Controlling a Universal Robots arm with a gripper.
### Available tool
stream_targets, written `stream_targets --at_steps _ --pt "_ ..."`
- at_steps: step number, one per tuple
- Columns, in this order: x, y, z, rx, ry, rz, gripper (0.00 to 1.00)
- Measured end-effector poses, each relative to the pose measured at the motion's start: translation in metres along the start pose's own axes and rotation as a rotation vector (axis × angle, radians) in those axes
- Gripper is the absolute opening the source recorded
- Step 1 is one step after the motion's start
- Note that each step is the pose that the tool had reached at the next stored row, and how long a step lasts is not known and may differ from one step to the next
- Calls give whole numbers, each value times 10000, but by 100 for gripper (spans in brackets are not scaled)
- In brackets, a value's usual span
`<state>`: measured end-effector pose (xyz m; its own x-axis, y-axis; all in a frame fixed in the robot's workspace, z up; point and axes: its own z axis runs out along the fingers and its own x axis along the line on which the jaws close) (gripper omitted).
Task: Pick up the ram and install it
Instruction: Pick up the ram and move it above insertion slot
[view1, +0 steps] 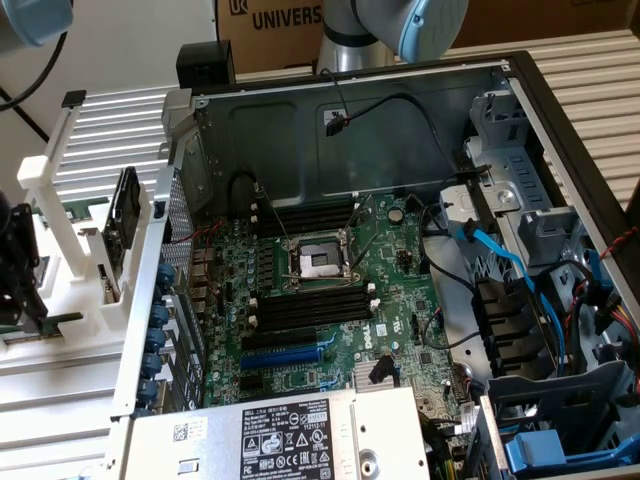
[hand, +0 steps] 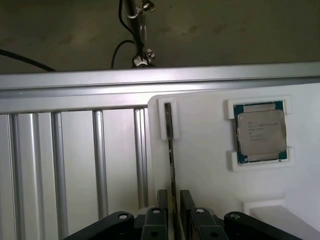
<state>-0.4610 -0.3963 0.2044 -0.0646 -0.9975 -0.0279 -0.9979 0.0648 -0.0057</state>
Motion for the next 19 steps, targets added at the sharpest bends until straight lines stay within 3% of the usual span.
stream_targets --at_steps 8,19 --pt "-17 6 71 78 -21 -42 25" --pt "-30 16 76 86 -32 -86 25"
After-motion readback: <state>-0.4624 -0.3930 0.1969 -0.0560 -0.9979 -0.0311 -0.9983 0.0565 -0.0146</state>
